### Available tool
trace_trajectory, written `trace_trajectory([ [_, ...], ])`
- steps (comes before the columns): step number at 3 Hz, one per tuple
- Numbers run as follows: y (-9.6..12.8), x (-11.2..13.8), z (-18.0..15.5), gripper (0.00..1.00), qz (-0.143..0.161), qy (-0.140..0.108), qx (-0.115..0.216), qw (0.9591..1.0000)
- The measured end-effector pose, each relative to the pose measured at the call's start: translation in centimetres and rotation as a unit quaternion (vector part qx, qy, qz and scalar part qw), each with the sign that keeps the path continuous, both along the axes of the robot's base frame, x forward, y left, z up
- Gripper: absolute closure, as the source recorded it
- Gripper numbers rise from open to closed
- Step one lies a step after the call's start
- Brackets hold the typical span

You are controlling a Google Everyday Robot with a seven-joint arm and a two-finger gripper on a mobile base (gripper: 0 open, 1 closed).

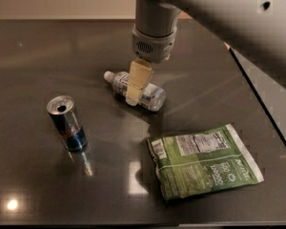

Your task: Place blue plastic bottle upright

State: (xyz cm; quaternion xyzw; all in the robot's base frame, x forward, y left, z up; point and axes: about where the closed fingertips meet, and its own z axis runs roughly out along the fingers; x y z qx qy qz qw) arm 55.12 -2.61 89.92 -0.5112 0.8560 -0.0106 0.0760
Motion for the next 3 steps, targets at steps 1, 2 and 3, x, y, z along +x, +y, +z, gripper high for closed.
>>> trace_trajectory([
  [1, 2.2, 0.9, -1.4, 0.0, -0.011, -0.002, -0.006, 0.9999],
  [2, 3.6, 2.1, -2.5, 0.0, -0.017, -0.006, -0.011, 0.9998],
  [3, 4.4, 3.3, -3.4, 0.0, -0.023, -0.003, -0.015, 0.9996],
])
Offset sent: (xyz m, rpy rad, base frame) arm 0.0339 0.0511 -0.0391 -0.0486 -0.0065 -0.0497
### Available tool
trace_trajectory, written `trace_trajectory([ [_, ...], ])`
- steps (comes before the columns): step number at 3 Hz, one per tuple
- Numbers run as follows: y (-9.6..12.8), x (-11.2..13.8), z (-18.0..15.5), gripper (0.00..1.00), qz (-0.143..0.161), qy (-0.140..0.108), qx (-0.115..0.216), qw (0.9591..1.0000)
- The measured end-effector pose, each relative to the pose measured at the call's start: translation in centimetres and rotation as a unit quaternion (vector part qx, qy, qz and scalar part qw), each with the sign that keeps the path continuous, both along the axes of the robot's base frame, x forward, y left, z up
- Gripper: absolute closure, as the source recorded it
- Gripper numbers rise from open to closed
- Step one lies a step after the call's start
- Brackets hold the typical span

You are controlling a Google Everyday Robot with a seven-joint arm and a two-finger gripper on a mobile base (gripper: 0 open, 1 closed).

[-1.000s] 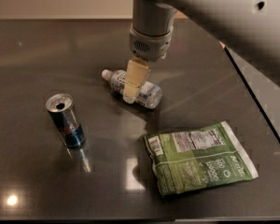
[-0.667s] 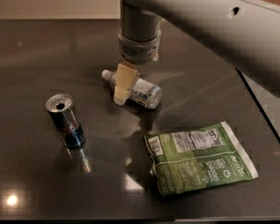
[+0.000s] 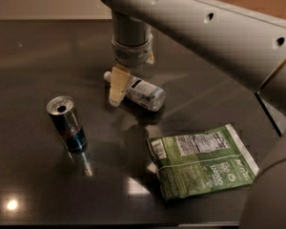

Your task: Place blue plastic bottle upright

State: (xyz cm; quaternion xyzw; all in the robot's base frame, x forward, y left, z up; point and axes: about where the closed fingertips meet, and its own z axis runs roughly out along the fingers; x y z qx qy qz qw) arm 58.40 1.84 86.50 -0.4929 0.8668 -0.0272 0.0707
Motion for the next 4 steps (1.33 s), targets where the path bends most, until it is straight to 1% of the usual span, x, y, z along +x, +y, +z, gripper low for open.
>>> trace_trajectory([
  [1, 0.5, 0.7, -0.5, 0.0, -0.003, 0.002, -0.002, 1.0],
  [2, 0.8, 1.3, -1.2, 0.08, -0.005, 0.01, -0.002, 0.9999],
  [3, 1.7, 2.0, -1.9, 0.28, 0.001, 0.023, 0.002, 0.9997],
  [4, 2.1, 1.8, -1.1, 0.51, 0.012, 0.022, 0.015, 0.9996],
])
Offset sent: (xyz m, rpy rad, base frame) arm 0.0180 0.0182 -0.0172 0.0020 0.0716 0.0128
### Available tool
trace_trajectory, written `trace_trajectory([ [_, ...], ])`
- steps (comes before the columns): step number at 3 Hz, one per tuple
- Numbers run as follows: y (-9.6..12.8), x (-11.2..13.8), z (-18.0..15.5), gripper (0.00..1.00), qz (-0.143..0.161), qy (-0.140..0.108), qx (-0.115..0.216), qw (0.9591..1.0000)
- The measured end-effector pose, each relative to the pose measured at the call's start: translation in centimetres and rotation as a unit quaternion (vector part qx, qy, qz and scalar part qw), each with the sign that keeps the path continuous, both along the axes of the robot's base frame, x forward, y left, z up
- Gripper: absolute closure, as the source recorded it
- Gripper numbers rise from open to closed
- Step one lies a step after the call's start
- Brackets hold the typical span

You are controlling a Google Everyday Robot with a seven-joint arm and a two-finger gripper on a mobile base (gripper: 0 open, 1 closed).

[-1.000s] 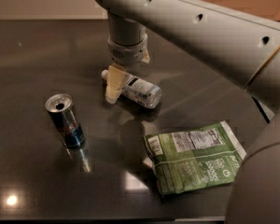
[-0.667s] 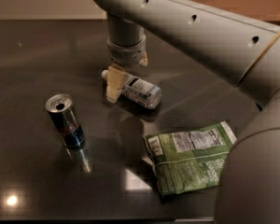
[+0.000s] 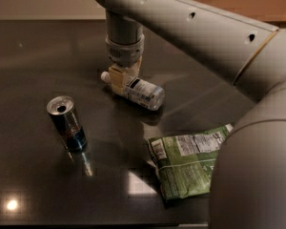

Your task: Place blue plastic bottle upright

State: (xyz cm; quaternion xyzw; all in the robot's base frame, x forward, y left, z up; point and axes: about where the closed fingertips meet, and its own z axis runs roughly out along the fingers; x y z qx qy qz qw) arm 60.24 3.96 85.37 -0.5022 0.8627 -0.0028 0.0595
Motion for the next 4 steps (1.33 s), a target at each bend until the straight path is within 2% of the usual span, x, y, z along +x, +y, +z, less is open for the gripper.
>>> trace_trajectory([
  [1, 0.3, -0.6, 2.1, 0.73, 0.019, -0.01, 0.028, 0.9994],
  [2, 0.3, -1.0, 4.9, 0.97, 0.042, -0.029, 0.066, 0.9965],
  [3, 0.1, -1.2, 7.0, 1.0, 0.075, -0.051, 0.118, 0.9888],
  [4, -0.4, -1.6, 8.4, 1.0, 0.109, -0.077, 0.192, 0.9722],
])
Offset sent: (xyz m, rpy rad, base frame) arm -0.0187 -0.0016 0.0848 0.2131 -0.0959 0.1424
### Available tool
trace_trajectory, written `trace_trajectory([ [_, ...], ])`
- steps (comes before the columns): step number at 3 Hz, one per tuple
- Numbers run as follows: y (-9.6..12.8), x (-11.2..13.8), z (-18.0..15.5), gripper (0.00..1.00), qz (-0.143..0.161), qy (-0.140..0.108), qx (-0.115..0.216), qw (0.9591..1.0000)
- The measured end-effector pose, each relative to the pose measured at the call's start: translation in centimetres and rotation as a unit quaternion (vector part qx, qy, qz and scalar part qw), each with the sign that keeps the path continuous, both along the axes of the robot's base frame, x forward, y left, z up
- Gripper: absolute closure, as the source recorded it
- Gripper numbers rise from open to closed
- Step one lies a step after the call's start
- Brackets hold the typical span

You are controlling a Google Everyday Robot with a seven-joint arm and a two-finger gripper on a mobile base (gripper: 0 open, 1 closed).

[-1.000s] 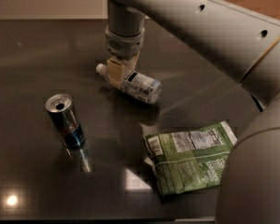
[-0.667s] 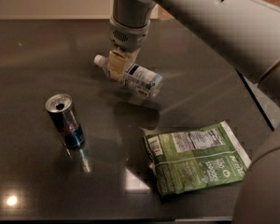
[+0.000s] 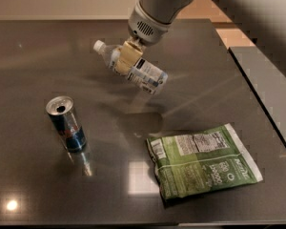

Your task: Place blue plastic bottle upright

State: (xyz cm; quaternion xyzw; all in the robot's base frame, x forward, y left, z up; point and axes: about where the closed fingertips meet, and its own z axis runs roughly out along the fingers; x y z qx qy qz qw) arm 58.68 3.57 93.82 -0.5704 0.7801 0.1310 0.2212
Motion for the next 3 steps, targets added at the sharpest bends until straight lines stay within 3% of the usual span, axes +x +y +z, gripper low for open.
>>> trace_trajectory([
  [1, -1.0, -0.2, 1.3, 1.0, 0.013, -0.02, 0.073, 0.997],
  [2, -2.5, -0.4, 2.4, 1.0, 0.016, -0.04, 0.143, 0.9888],
  [3, -4.5, -0.7, 3.0, 1.0, 0.011, -0.06, 0.201, 0.9778],
])
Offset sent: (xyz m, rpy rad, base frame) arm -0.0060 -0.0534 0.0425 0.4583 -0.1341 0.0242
